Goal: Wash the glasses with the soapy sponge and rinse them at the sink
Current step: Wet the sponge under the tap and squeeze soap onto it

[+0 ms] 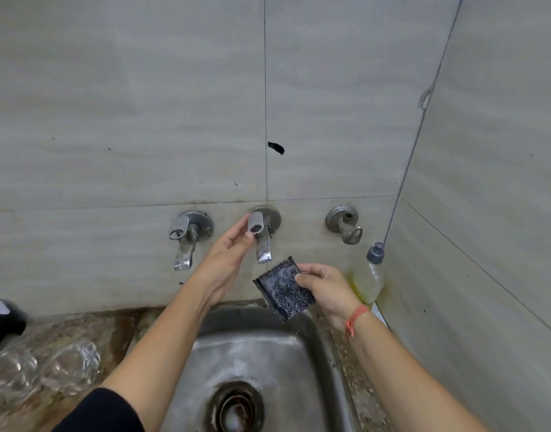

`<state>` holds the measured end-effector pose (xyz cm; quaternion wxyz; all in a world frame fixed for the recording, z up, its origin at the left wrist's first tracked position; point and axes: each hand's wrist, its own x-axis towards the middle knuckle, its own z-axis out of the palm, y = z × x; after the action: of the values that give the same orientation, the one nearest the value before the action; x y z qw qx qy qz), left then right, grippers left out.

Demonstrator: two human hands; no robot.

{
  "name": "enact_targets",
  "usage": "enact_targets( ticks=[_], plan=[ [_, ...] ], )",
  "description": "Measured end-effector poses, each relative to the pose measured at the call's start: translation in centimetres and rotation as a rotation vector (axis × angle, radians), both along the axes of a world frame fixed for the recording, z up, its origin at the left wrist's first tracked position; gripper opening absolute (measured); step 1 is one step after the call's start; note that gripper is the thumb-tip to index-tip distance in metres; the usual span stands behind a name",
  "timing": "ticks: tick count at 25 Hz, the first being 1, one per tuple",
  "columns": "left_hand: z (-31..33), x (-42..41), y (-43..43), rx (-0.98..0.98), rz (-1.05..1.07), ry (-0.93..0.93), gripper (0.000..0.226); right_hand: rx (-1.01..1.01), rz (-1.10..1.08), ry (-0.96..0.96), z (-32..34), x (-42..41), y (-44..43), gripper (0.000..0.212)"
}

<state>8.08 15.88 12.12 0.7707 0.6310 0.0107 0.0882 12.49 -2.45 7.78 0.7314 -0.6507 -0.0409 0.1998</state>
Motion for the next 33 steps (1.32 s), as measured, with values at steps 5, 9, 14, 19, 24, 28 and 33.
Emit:
enact_targets(
  ticks=[5, 9, 14, 19, 24, 28, 33],
  plan=[
    [0.4, 0.1, 0.3, 0.124, -0.06, -0.026, 0.059, 0.017, 0.037, 0.007, -0.4, 0.5, 1.2, 0.024],
    [0.9, 0.3, 0.5, 0.162, -0.054, -0.024, 0.053, 0.033, 0.055, 0.034, -1.5, 0.3, 2.5, 0.023],
    [2.0, 2.5, -3.4, 0.19, 0.337, -0.055, 0.022, 0.047, 0.011, 0.055, -1.7, 0.5, 2.8, 0.022],
    [1.7, 3.2, -4.6, 0.143, 0.532, -0.031, 0.023, 0.034, -0.052, 0.048, -1.9, 1.3, 2.5, 0.023],
    [-1.8, -1.3, -2.0, 0.011, 0.543, 0.314, 0.025, 0.046, -0.022, 0.048, -2.2, 0.5, 3.4, 0.022],
    [-5.4, -3.6, -1.0, -0.18, 0.271, 0.634, 0.012, 0.042, -0.006, 0.078, -3.1, -0.1, 3.8, 0.02],
    [-5.9, -2.3, -1.1, -0.129, 0.216, 0.674, 0.007, -0.156, -0.191, -0.005, -4.4, 0.7, 2.4, 0.015]
  ],
)
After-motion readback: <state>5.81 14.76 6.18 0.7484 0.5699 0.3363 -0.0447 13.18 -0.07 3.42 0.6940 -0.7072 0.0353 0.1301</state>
